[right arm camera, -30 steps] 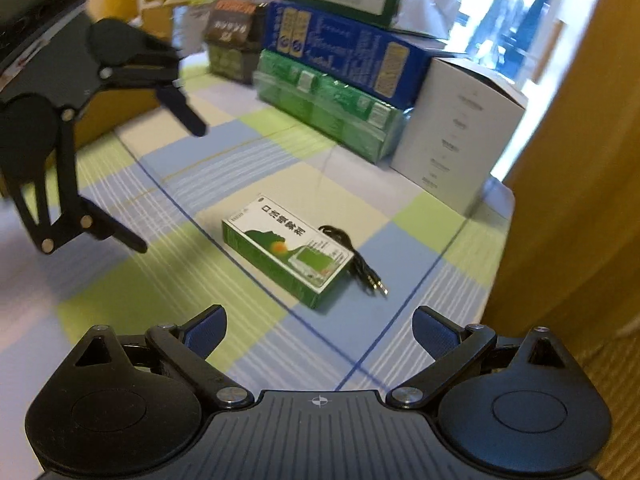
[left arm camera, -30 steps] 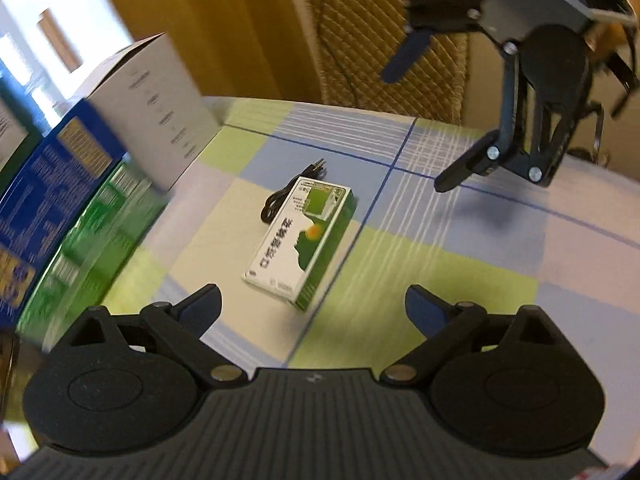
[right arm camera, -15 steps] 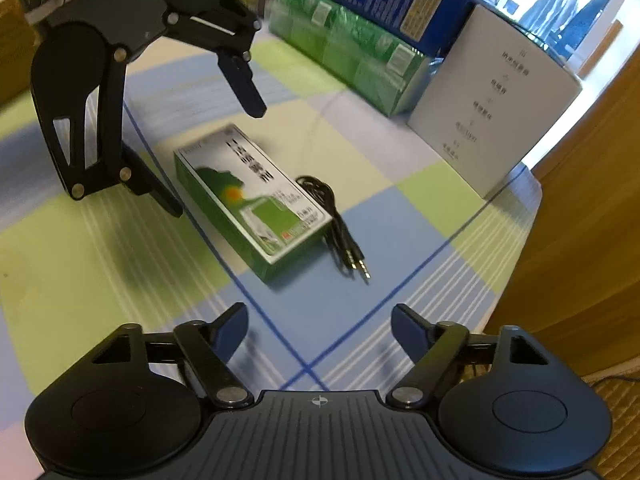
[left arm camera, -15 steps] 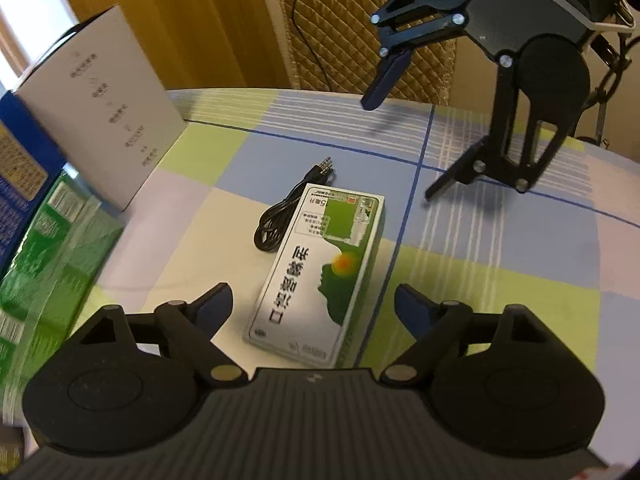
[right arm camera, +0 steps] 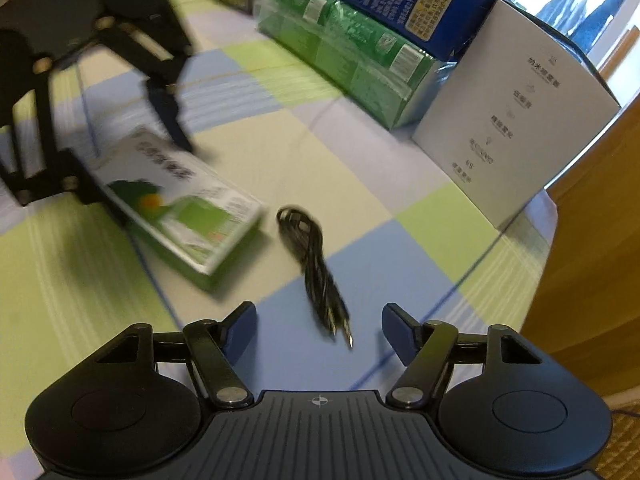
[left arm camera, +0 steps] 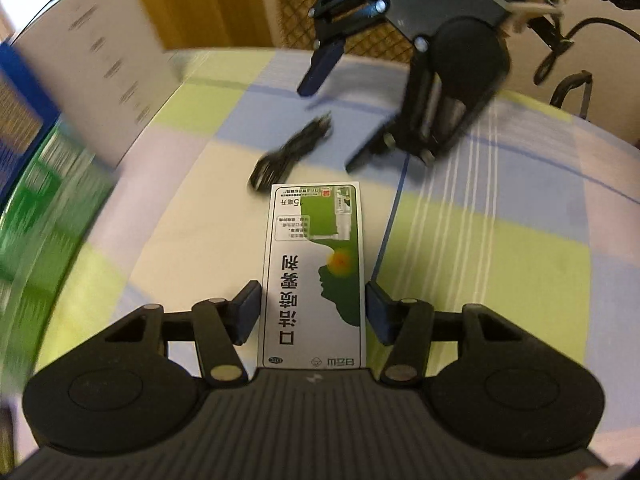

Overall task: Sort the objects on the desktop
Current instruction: 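Grasp the green-white medicine box with the left tool while the right tool grasps the black cable, then lift and carry the medicine box and black cable over the cardboard box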

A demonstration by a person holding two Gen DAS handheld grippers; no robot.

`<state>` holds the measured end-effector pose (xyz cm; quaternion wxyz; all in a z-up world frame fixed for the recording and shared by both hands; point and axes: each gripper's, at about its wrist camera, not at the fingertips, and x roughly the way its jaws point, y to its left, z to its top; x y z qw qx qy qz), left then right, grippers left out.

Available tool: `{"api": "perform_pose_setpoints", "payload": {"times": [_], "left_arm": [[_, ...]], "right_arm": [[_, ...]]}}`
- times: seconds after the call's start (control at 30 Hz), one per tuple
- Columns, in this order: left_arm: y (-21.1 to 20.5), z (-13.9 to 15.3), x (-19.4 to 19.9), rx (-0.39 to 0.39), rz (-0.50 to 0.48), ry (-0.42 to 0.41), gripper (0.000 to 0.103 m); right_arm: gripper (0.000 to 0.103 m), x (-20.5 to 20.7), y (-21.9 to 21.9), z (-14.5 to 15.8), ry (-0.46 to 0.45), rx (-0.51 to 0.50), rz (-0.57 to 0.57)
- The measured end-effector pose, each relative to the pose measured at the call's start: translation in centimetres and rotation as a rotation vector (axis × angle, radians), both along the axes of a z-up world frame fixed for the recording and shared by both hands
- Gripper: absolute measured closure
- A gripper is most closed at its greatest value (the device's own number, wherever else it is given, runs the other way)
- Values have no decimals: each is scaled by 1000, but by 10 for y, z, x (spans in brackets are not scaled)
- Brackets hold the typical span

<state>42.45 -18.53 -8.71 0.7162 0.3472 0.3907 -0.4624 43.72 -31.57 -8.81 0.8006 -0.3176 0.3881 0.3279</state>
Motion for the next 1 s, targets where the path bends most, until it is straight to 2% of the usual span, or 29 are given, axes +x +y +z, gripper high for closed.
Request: {"api": "perform_pose_setpoints", "payload": {"times": [0.13, 0.2, 0.27, 0.3, 0.37, 0.4, 0.57, 0.7, 0.83, 1.0], "left_arm": [[21, 1, 0, 2, 64, 20, 52], [25, 0, 0, -2, 75, 15, 52], [26, -1, 0, -8, 100, 19, 51], [26, -2, -1, -10, 107, 18, 51], [23, -6, -1, -7, 122, 17, 51], [21, -8, -1, -8, 131, 19, 51], [22, -10, -17, 11, 192, 37, 52], [26, -7, -40, 15, 285, 65, 53], [39, 0, -75, -9, 410, 121, 53], [59, 16, -132, -50, 510, 139, 53]], "right_arm": [[39, 19, 10, 0, 39, 64, -49], [44, 26, 13, 0, 72, 95, -78], [62, 28, 15, 1, 104, 116, -100], [66, 27, 16, 2, 117, 121, -107], [89, 21, 19, 3, 125, 111, -110], [91, 17, 20, 3, 129, 102, -112], [91, -11, 23, 5, 164, 89, -193], [92, -41, 24, 9, 246, 152, -296], [92, -83, 31, 16, 303, 169, -385], [92, -137, 39, 30, 340, 218, -487]]}}
